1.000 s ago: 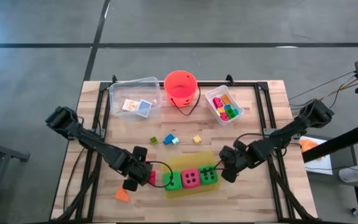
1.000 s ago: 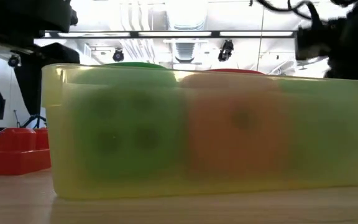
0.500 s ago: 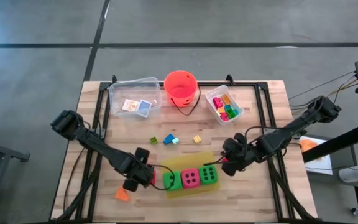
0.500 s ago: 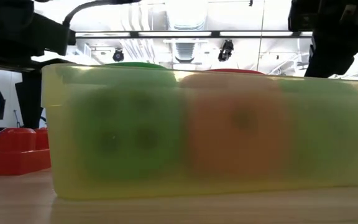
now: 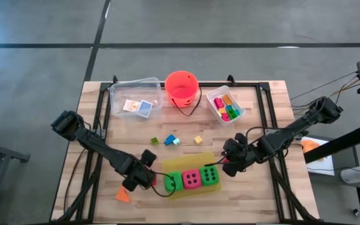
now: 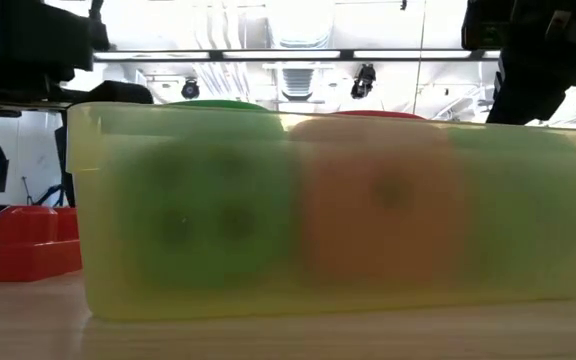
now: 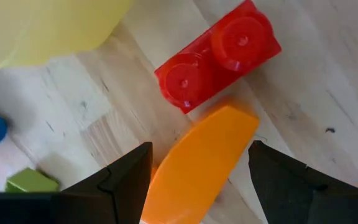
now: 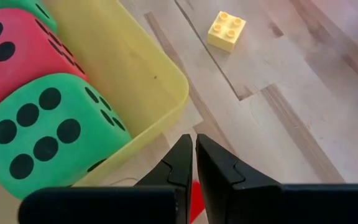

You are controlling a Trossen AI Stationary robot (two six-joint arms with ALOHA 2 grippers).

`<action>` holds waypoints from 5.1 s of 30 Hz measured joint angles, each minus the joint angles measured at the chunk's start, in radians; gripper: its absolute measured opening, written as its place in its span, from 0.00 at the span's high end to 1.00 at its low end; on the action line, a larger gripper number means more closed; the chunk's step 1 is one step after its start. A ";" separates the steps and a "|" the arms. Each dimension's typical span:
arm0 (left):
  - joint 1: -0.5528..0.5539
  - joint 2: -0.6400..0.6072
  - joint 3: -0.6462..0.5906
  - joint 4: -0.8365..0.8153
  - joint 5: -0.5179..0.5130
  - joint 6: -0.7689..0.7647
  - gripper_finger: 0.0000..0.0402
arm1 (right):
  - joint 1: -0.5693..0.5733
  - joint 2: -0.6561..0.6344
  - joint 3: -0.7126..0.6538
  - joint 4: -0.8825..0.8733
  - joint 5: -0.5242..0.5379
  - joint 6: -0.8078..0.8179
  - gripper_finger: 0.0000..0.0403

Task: Pick & Place Toys
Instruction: Put the orange game piece into the white bin

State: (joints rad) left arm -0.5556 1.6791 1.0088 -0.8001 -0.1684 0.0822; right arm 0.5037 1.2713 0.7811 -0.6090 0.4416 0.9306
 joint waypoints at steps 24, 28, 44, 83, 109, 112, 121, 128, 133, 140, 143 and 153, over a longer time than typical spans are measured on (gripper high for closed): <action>0.000 0.119 0.003 0.019 -0.042 0.146 0.45 | 0.000 0.000 0.000 0.020 0.000 -0.024 0.95; -0.001 0.119 0.003 0.014 -0.043 0.146 0.65 | 0.000 0.000 0.000 0.021 0.000 -0.026 0.95; 0.001 0.091 0.026 -0.011 -0.023 -0.032 0.67 | 0.000 0.000 0.000 0.023 0.003 -0.025 0.95; 0.001 -0.322 0.025 0.641 -0.361 -0.472 0.67 | -0.025 0.219 0.008 1.109 0.164 -0.668 0.39; 0.050 -0.322 0.016 0.844 -0.383 -0.371 0.67 | -0.030 0.444 0.385 1.039 0.198 -0.856 0.12; 0.050 -0.322 0.016 0.887 -0.322 -0.339 0.67 | -0.038 0.445 0.396 1.049 0.152 -0.856 0.12; 0.048 -0.314 0.016 0.993 -0.241 -0.251 0.67 | -0.049 0.446 0.411 1.101 0.072 -0.854 0.12; 0.048 -0.304 0.016 1.048 -0.233 -0.185 0.67 | -0.053 0.446 0.411 1.109 0.077 -0.821 0.17; 0.050 -0.285 0.016 1.094 -0.232 -0.179 0.67 | -0.051 0.446 0.411 1.113 0.077 -0.822 0.36; 0.051 -0.272 0.015 1.101 -0.239 -0.157 0.67 | -0.050 0.445 0.417 1.113 0.066 -0.820 0.60; 0.051 -0.272 0.015 1.104 -0.249 -0.160 0.67 | -0.050 0.445 0.419 1.112 0.061 -0.819 0.60; 0.050 -0.272 0.016 1.116 -0.254 -0.198 0.21 | -0.053 0.446 0.420 1.083 0.047 -0.803 0.60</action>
State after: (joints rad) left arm -0.5060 1.4075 1.0245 0.3157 -0.4225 -0.1158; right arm 0.4511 1.7168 1.2015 0.4740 0.4889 0.1277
